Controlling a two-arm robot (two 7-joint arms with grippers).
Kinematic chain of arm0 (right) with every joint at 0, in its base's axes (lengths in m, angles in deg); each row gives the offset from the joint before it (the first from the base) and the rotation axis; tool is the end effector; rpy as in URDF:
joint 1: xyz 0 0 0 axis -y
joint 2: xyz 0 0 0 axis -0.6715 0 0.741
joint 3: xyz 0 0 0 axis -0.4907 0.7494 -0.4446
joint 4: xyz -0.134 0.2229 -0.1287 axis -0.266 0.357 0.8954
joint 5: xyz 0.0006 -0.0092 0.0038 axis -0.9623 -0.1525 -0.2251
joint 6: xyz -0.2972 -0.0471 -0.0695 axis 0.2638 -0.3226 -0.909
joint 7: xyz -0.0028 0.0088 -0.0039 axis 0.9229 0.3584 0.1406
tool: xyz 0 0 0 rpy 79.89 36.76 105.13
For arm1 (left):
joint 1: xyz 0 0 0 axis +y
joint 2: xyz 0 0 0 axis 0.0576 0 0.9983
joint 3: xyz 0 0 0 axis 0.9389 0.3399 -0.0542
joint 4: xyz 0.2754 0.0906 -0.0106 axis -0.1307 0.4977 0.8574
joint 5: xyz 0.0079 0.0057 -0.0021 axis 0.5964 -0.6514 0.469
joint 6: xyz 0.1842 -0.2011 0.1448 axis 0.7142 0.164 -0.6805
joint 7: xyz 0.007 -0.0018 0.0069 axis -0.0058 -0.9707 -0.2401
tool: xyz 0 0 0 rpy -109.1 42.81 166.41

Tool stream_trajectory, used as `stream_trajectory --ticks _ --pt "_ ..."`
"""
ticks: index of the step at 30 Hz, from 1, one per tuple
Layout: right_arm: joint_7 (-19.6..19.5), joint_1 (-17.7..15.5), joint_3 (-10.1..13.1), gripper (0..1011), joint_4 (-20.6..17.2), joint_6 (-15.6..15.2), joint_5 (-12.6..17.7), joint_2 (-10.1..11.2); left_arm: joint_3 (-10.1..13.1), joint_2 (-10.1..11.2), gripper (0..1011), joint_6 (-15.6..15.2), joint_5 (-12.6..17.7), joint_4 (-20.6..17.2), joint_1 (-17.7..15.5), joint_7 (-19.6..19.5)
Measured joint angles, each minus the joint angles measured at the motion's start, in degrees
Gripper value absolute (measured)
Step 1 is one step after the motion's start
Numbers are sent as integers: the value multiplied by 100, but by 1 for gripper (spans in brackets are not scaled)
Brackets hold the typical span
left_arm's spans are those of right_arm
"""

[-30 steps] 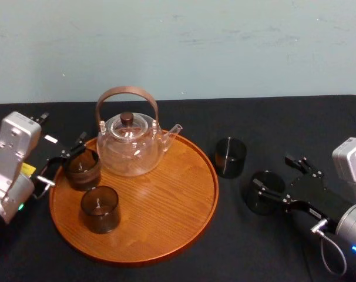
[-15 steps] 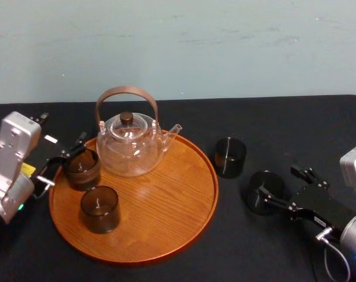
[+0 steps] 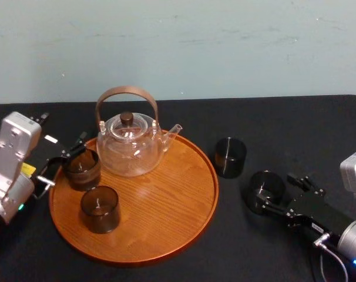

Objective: Pick up the glass from the table and place it on the tray.

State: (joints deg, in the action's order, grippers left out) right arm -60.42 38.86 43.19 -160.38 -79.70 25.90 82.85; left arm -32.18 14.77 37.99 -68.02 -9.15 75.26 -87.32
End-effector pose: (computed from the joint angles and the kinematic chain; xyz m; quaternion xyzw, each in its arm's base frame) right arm 0.2733 -0.0790 -0.3046 -0.1213 0.0361 -0.4777 0.8694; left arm 0.3580 0.0825 -0.3022 0.1415 -0.1325 0.5799 0.7913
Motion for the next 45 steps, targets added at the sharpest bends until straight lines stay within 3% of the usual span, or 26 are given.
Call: stream_trajectory --ticks 29,45 --pt "298 -108 296 1002 266 -106 -185 -409 0 0 1001 0 0 0 0 0" --pt "504 321 211 1002 795 -132 -314 -593 0 0 1001 0 0 0 0 0"
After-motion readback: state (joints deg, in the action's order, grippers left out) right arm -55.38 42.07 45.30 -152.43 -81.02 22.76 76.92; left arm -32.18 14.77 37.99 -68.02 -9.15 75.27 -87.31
